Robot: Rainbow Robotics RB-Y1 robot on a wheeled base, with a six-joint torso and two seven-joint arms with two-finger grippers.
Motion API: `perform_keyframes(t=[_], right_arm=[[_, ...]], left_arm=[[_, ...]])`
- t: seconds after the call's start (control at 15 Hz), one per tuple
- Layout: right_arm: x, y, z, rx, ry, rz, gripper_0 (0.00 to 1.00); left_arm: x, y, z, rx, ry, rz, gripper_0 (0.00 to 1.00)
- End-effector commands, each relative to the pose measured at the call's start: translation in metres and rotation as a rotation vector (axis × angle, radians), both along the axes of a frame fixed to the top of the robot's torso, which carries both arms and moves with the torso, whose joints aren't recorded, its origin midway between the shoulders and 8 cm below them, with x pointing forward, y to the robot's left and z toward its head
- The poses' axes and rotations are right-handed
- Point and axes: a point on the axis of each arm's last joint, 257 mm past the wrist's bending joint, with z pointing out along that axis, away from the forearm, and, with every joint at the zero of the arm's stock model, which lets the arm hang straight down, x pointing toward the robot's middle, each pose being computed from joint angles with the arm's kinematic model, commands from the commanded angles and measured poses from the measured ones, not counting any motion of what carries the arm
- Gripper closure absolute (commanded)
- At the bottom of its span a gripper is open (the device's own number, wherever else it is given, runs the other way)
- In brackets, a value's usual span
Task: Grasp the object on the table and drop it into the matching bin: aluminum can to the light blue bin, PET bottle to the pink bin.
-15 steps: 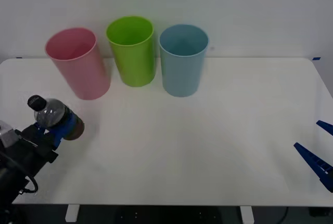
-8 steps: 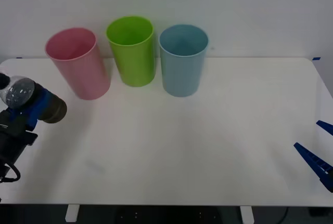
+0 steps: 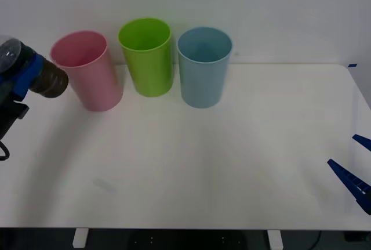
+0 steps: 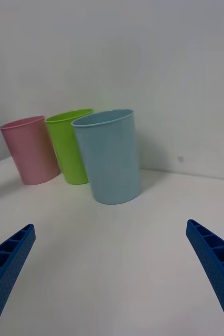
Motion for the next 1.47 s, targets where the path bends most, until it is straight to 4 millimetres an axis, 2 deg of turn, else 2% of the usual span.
perform_keyframes(t=[0.07,0.4,1.0,1.2,1.47], right_arm=[[0.000,0.000,0.000,0.000,0.000,0.000,0.00],[0.000,0.000,0.000,0.000,0.000,0.000,0.00],[0.000,0.000,0.000,0.000,0.000,0.000,0.00],[0.000,0.000,0.000,0.000,0.000,0.000,0.00],[0.000,0.000,0.000,0.000,0.000,0.000,0.00]], left_arm=[[0.022,0.005,0.011,0.030,-0.007,0.002,0.99],[0.073,0.016,0.028,0.092,-0.024,0.040,0.99],[0.161,-0.001,0.018,0.197,0.038,0.066,0.99],[0.180,-0.003,0.018,0.224,0.053,0.077,0.99],[0.192,-0.011,0.018,0.242,0.062,0.071,0.99]])
